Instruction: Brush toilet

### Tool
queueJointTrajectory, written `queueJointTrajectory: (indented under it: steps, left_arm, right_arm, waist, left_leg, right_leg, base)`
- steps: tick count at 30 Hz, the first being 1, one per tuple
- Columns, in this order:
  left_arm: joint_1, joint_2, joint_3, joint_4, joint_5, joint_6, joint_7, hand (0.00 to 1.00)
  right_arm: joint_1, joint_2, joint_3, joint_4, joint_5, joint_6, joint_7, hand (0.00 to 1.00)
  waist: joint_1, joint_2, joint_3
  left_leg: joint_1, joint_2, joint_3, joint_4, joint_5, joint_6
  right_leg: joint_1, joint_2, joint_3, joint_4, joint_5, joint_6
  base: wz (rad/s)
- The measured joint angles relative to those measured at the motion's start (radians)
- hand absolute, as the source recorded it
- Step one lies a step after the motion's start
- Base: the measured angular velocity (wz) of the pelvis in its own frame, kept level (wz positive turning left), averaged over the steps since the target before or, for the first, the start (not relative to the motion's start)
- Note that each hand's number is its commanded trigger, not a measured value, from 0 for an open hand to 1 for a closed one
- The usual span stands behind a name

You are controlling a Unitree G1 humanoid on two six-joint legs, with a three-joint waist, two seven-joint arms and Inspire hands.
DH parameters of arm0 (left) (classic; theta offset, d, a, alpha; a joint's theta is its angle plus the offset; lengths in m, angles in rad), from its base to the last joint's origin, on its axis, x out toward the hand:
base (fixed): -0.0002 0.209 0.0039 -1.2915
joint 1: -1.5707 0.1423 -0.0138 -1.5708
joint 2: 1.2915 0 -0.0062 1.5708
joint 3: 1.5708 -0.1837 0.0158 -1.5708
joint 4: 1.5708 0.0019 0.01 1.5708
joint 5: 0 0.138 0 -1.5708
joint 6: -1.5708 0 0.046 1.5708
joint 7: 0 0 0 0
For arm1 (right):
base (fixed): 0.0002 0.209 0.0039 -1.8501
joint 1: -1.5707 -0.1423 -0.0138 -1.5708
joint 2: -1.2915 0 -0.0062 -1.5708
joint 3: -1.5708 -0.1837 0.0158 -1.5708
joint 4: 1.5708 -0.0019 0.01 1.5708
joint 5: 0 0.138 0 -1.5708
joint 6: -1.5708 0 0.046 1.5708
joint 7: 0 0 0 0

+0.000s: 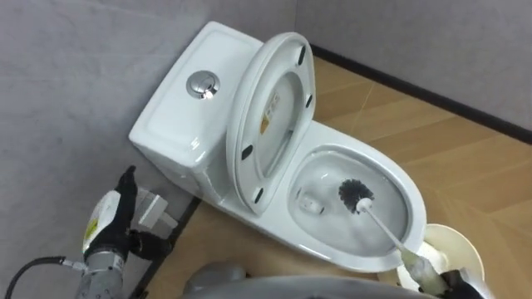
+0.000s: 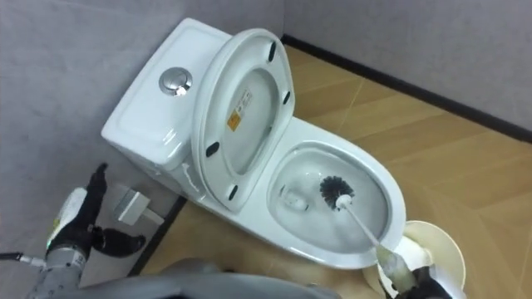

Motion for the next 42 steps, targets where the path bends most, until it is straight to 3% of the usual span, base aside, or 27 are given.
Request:
queueJointTrajectory:
  steps: [4,6,7,12,16,19,21,23,27,29,34,38,42]
  left_arm:
    - [-0.046,0.000,-0.006,-0.089,0.042,-0.020,0.071,0.00]
    - [-0.083,0.000,-0.014,-0.089,0.050,-0.021,0.110,0.00]
    - [-0.114,0.000,-0.026,-0.087,0.071,-0.021,0.133,0.00]
    - [-0.245,0.017,-0.107,-0.018,0.101,-0.044,0.216,0.00]
    - [-0.342,0.023,-0.164,0.064,0.118,-0.054,0.248,0.00]
    - [-0.395,0.057,-0.210,0.121,0.115,-0.065,0.260,0.00]
    - [-0.422,0.062,-0.227,0.147,0.114,-0.066,0.261,0.00]
    - [-0.465,0.063,-0.240,0.181,0.114,-0.085,0.305,0.00]
    - [-0.532,0.083,-0.275,0.243,0.093,-0.112,0.336,0.00]
    - [-0.562,0.112,-0.304,0.260,0.076,-0.121,0.363,0.00]
    - [-0.595,0.147,-0.327,0.260,0.057,-0.128,0.413,0.00]
    - [-0.618,0.187,-0.363,0.253,0.034,-0.119,0.432,0.00]
    - [-0.643,0.193,-0.363,0.252,0.028,-0.116,0.459,0.00]
  right_arm:
    - [-0.040,-0.011,0.007,0.027,-0.063,0.000,-0.008,1.00]
    - [-0.077,-0.018,0.008,0.049,-0.119,-0.002,-0.012,1.00]
    - [-0.097,-0.027,0.009,0.064,-0.151,-0.003,-0.021,1.00]
    - [-0.179,-0.070,0.074,0.098,-0.245,-0.011,-0.056,1.00]
    - [-0.268,-0.099,0.134,0.106,-0.340,-0.010,-0.059,1.00]
    - [-0.321,-0.127,0.188,0.096,-0.374,-0.012,-0.067,1.00]
    - [-0.352,-0.141,0.203,0.088,-0.389,-0.010,-0.081,1.00]
    - [-0.392,-0.167,0.217,0.060,-0.413,-0.010,-0.086,1.00]
    - [-0.436,-0.204,0.268,-0.014,-0.486,0.002,-0.093,1.00]
    - [-0.467,-0.225,0.303,-0.070,-0.502,0.016,-0.101,1.00]
    - [-0.526,-0.288,0.346,-0.132,-0.568,0.042,-0.106,1.00]
    - [-0.561,-0.303,0.404,-0.138,-0.401,0.059,-0.105,1.00]
    - [-0.593,-0.293,0.394,-0.100,-0.227,0.068,-0.108,1.00]
  waist:
    - [0.002,0.019,0.0065]
    - [-0.001,0.029,0.0104]
    - [-0.005,0.044,0.0113]
    - [-0.001,0.068,0.0193]
    - [0.003,0.065,0.0307]
    - [0.009,0.059,0.0371]
    - [0.009,0.052,0.0426]
    - [0.032,0.039,0.0513]
    - [0.051,0.038,0.0534]
    - [0.057,0.035,0.0547]
    - [0.067,0.034,0.0542]
    - [0.075,0.031,0.0557]
    - [0.074,0.030,0.0565]
  left_leg:
    - [-0.041,-0.001,-0.021,0.019,0.001,-0.002]
    - [-0.067,-0.001,-0.026,0.034,0.001,-0.002]
    - [-0.086,-0.003,-0.032,0.046,0.001,-0.002]
    - [-0.168,-0.017,-0.030,0.056,0.027,0.005]
    - [-0.247,-0.017,-0.011,0.074,0.044,0.011]
    - [-0.324,-0.019,0.015,0.111,0.047,0.016]
    - [-0.374,-0.021,0.021,0.138,0.047,0.016]
    - [-0.434,-0.018,0.037,0.162,0.047,0.017]
    - [-0.498,-0.015,0.050,0.202,0.048,0.017]
    - [-0.541,-0.016,0.056,0.223,0.049,0.014]
    - [-0.628,-0.016,0.068,0.262,0.054,0.011]
    - [-0.673,-0.013,0.076,0.280,0.056,0.010]
    - [-0.720,-0.016,0.090,0.291,0.062,0.011]
  right_leg:
    - [-0.037,0.000,-0.017,0.015,0.000,0.000]
    - [-0.055,0.000,-0.021,0.023,0.000,-0.001]
    - [-0.070,-0.004,-0.031,0.040,0.000,-0.001]
    - [-0.180,-0.034,-0.030,0.118,-0.010,-0.006]
    - [-0.289,-0.052,-0.002,0.184,-0.012,-0.009]
    - [-0.388,-0.071,0.021,0.257,-0.019,-0.016]
    - [-0.444,-0.078,0.030,0.294,-0.023,-0.019]
    - [-0.521,-0.082,0.060,0.340,-0.025,-0.021]
    - [-0.591,-0.084,0.073,0.377,-0.026,-0.032]
    - [-0.643,-0.086,0.082,0.403,-0.031,-0.040]
    - [-0.740,-0.091,0.097,0.452,-0.031,-0.050]
    - [-0.789,-0.095,0.107,0.484,-0.037,-0.059]
    - [-0.850,-0.100,0.129,0.517,-0.038,-0.060]
  base:
    - [0.13]
    - [0.09]
    - [0.13]
    - [0.02]
    - [-0.14]
    - [-0.17]
    - [-0.12]
    - [-0.22]
    - [-0.12]
    - [-0.07]
    - [-0.06]
    - [0.01]
    - [-0.03]
